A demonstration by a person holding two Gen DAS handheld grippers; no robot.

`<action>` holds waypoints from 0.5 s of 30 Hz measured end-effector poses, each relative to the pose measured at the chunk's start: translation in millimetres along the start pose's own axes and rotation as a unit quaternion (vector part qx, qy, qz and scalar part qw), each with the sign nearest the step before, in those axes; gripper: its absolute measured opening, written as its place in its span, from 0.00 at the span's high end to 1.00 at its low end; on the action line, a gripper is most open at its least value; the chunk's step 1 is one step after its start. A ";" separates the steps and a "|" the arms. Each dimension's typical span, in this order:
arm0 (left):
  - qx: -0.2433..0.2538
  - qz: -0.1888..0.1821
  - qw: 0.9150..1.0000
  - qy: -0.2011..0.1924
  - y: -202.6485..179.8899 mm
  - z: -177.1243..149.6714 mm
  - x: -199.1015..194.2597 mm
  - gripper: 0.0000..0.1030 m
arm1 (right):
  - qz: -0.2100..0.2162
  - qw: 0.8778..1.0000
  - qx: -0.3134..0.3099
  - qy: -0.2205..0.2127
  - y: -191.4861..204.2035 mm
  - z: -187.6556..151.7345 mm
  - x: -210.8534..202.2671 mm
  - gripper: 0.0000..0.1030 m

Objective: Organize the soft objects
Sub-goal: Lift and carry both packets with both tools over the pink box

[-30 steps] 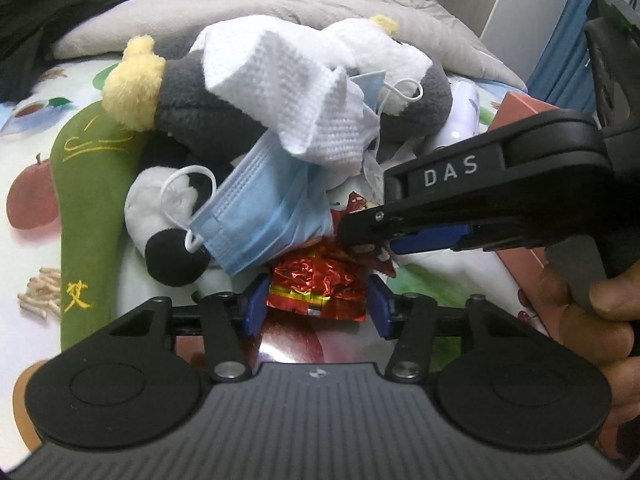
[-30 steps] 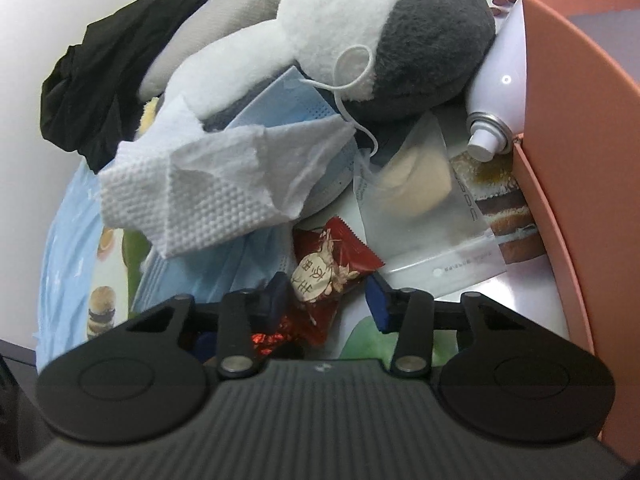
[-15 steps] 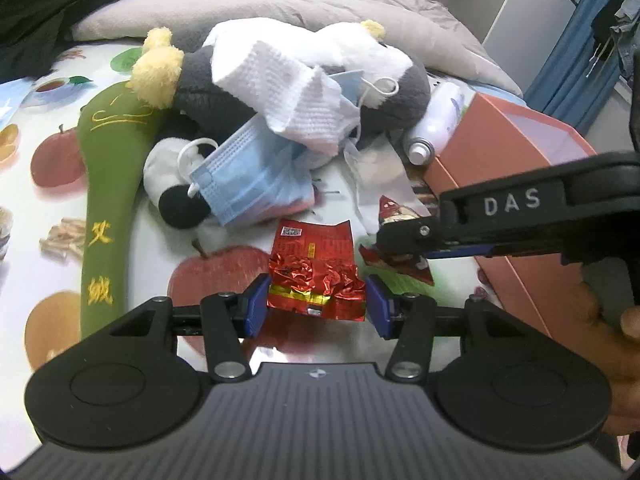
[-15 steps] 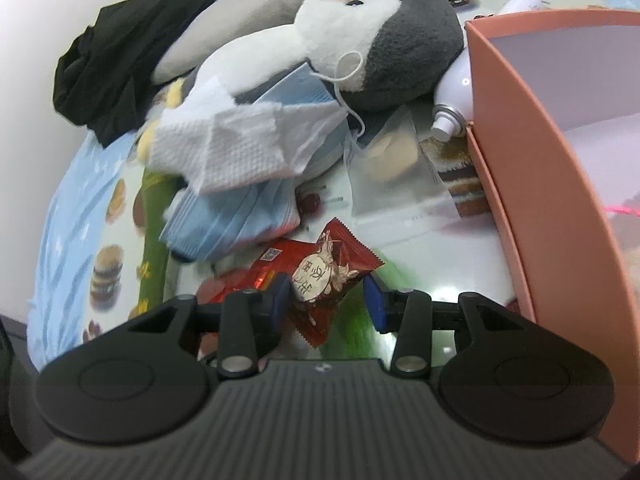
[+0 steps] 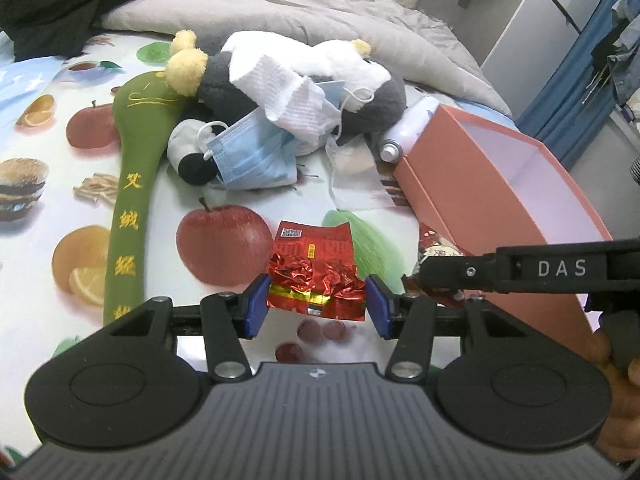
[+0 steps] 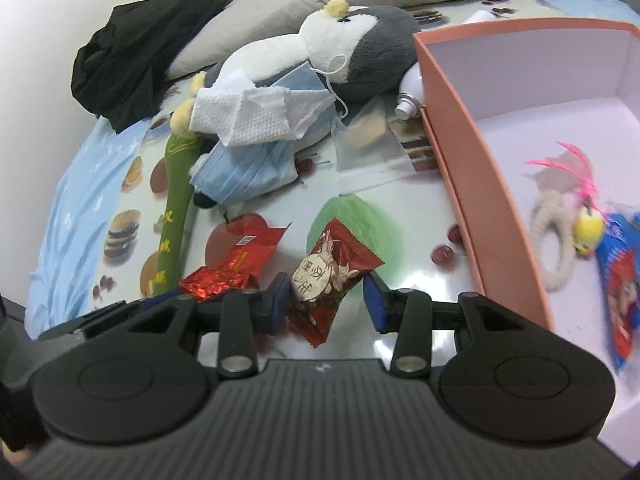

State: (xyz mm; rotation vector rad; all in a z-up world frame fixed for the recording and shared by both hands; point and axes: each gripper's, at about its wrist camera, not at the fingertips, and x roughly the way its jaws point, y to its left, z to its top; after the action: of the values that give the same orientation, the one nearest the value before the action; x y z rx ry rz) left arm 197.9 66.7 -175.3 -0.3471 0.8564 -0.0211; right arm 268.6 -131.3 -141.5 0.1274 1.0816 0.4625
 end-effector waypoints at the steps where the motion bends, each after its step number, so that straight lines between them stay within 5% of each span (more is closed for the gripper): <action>1: -0.001 0.000 1.000 -0.001 -1.3 -2.4 -5.1 0.45 | -0.001 1.000 0.000 -0.002 -0.1 -3.2 -4.6 0.58; 15: 0.002 -0.013 1.000 -0.015 -23.6 -24.4 -59.2 0.45 | -0.009 0.999 -0.013 -0.034 4.7 -53.4 -62.5 0.58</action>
State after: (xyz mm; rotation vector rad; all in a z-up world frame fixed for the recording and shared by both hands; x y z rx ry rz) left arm 143.6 46.6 -139.1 -0.3546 0.8229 -0.0421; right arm 196.5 -160.1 -114.0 0.1104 1.0094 0.4533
